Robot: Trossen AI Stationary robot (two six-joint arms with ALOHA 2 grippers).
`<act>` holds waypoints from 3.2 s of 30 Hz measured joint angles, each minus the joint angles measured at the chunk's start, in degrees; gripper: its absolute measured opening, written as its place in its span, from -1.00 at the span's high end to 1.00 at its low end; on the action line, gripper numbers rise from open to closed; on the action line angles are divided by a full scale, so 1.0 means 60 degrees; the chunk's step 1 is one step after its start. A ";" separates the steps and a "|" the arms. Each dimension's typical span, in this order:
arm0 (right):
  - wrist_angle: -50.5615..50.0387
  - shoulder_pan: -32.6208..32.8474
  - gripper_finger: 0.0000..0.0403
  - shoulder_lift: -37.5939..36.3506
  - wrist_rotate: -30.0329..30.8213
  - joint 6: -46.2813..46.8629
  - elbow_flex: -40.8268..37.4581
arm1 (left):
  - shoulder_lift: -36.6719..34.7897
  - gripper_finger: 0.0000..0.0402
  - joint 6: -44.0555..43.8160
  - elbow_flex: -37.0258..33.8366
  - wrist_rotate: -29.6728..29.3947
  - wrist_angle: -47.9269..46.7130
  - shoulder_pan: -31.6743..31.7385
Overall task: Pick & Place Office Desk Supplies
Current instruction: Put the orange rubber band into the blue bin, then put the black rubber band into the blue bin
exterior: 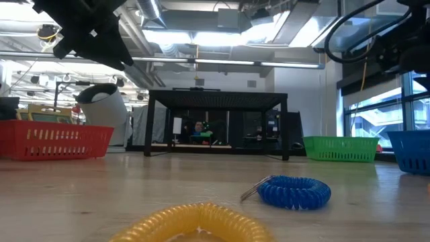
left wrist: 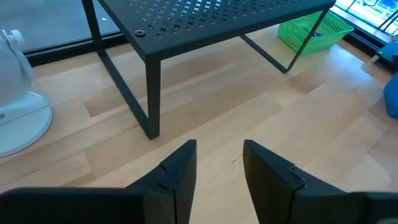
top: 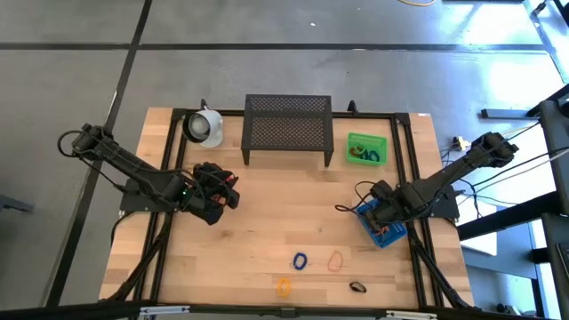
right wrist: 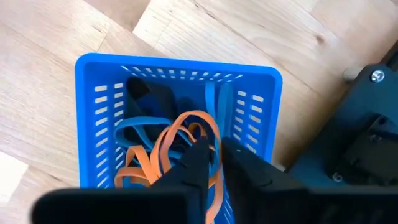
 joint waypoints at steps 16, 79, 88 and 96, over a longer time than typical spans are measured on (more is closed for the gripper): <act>-0.0125 0.0000 -0.13 0.0000 0.0051 0.0268 0.0534 | 0.0000 0.38 0.0004 0.0000 0.0066 -0.0004 -0.0004; 0.7244 0.4707 0.27 0.6397 0.1575 -0.4361 0.2428 | 0.2310 0.44 -0.0107 0.0000 0.2218 0.4903 -0.0851; 0.7449 0.4692 0.95 0.6430 0.1677 -0.2455 0.2415 | 0.2310 0.45 -0.0175 0.0000 0.1967 0.5514 -0.1045; 0.7543 0.4705 0.97 0.6010 0.2854 -0.1569 0.2357 | 0.2310 0.45 -0.0175 0.0000 0.1974 0.5570 -0.1045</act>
